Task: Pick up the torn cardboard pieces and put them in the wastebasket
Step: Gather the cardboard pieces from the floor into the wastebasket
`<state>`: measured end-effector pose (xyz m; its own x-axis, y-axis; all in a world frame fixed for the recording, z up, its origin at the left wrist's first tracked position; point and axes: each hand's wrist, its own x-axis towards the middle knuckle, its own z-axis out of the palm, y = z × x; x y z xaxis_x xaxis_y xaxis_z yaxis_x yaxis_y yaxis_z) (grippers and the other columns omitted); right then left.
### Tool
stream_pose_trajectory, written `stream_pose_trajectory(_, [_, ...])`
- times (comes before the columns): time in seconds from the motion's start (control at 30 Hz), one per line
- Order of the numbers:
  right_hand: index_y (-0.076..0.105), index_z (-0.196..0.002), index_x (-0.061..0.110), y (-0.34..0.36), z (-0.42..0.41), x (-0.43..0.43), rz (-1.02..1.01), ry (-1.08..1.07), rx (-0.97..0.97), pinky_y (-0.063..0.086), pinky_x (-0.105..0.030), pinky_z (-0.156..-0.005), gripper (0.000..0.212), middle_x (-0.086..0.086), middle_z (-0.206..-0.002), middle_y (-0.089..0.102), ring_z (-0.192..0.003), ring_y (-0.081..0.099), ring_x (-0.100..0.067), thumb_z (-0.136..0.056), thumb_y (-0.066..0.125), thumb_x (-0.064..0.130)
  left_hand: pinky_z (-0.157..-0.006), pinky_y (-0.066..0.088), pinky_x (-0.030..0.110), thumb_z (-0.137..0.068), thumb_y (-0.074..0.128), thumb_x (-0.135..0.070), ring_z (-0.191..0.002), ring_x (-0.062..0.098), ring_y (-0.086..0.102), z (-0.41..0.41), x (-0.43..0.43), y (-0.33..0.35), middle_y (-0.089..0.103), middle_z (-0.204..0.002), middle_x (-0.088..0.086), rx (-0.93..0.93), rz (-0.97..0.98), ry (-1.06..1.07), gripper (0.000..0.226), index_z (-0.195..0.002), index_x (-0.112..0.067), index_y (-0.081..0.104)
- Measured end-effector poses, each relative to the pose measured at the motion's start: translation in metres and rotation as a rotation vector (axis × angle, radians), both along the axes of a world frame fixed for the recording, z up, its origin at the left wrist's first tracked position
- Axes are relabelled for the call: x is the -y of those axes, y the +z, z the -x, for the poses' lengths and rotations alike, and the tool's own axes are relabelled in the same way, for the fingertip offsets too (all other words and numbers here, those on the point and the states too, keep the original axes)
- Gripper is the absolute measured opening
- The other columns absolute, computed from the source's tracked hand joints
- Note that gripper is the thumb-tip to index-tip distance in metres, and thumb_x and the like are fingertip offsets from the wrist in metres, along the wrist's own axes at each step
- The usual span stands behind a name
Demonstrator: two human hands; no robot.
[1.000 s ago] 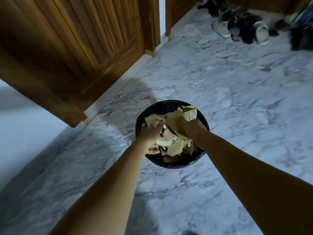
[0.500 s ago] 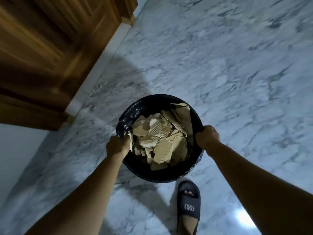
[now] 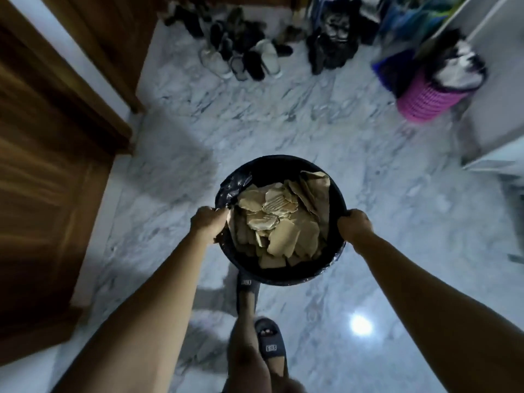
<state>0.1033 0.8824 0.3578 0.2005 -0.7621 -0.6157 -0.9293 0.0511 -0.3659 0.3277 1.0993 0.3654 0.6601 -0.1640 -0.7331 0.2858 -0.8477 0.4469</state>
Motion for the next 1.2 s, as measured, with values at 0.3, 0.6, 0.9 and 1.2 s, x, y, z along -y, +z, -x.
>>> stream_pose_trajectory(0.3, [0.072, -0.102, 0.005, 0.082, 0.075, 0.146, 0.08, -0.42, 0.159, 0.045, -0.031, -0.069, 0.03, -0.021, -0.098, 0.068, -0.095, 0.065, -0.036, -0.081, 0.051, 0.01, -0.074, 0.061, 0.042, -0.08, 0.062, -0.045, -0.084, 0.031, 0.069, -0.005, 0.231, 0.083, 0.067, -0.098, 0.015, -0.024, 0.092, -0.405, 0.043, -0.098, -0.006, 0.06])
stream_pose_trajectory(0.6, [0.069, -0.091, 0.001, 0.077, 0.208, 0.299, 0.069, -0.685, 0.195, 0.059, -0.04, -0.073, 0.026, -0.021, -0.096, 0.067, -0.089, 0.067, -0.037, -0.075, 0.052, 0.013, -0.079, 0.057, 0.043, -0.084, 0.065, -0.027, -0.077, 0.031, 0.061, 0.097, 0.48, 0.094, 0.061, -0.084, 0.016, -0.132, 0.078, -0.558, 0.027, -0.097, -0.005, 0.059])
stream_pose_trajectory(0.9, [0.069, -0.093, 0.002, 0.09, 0.319, 0.459, 0.09, -0.779, 0.093, 0.061, -0.04, -0.069, 0.028, -0.019, -0.09, 0.069, -0.081, 0.068, -0.034, -0.074, 0.058, 0.019, -0.076, 0.06, 0.043, -0.084, 0.063, -0.028, -0.072, 0.028, 0.063, 0.209, 0.674, 0.099, 0.063, -0.079, 0.013, -0.106, 0.115, -0.727, 0.023, -0.089, -0.005, 0.062])
stream_pose_trajectory(1.2, [0.062, -0.084, 0.0, 0.059, 0.334, 0.62, 0.016, -0.855, 0.116, 0.044, -0.028, -0.053, 0.026, -0.016, -0.079, 0.063, -0.067, 0.059, -0.028, -0.076, 0.062, 0.025, -0.078, 0.061, 0.045, -0.081, 0.061, -0.043, -0.094, 0.031, 0.066, 0.232, 0.846, 0.038, 0.065, -0.107, 0.015, -0.122, 0.056, -0.79, 0.046, -0.108, -0.006, 0.059])
